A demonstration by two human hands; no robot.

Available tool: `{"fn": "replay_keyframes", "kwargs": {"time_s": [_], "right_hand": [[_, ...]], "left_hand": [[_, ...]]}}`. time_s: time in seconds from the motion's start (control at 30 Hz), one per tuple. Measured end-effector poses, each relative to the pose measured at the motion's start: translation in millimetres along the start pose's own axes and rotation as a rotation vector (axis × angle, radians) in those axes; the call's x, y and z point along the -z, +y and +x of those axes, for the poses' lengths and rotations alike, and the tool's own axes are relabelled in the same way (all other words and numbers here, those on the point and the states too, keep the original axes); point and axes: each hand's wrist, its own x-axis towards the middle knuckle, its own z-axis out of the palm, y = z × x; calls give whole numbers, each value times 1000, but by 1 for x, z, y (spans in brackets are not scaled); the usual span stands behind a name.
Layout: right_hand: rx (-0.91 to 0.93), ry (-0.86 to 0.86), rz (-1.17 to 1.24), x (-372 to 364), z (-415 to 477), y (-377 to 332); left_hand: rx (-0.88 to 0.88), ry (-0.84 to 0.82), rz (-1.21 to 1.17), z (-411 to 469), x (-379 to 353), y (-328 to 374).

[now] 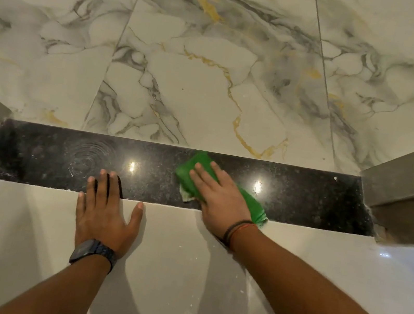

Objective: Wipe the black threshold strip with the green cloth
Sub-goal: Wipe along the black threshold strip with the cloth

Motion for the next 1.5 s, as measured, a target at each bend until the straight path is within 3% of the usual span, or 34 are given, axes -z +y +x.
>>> {"fn": "replay_keyframes", "kwargs": {"time_s": [0.1,0.17,0.3,0.43,0.53,0.63,0.73,0.9,1.03,1.1,1.2,1.27,1.4,1.5], "right_hand": [[177,-67,12,5,-36,30],[172,-56,5,11,-62,58],[-166,63,15,25,-88,101],[-575,211,1,12,-59,79],[-722,239,13,3,-27,53],[-754,200,6,0,7,30],[-589,122,-10,-7,39,-4],[-36,-27,-9,-18,50,-58],[246,-110,-21,-8,18,-33],[299,-126,-32,0,-9,-4],[186,-66,-45,13,-43,45],[-16,12,-28,17,-46,57],[-430,196,-18,-2,-10,24],[-565,190,-28,-11,27,-3]], "left_hand": [[10,-1,18,2,1,-13],[20,-6,47,4,2,-27],[94,0,73,6,4,-52],[141,2,60,9,2,-55],[154,6,49,10,2,-54],[152,6,48,10,3,-53],[156,6,40,9,5,-52],[158,18,3,8,9,-52],[154,24,-8,8,9,-60],[152,19,22,9,9,-71],[169,31,52,12,11,-96],[215,54,27,14,12,-111],[266,75,-10,16,12,-116],[280,76,-26,16,12,-112]]}}
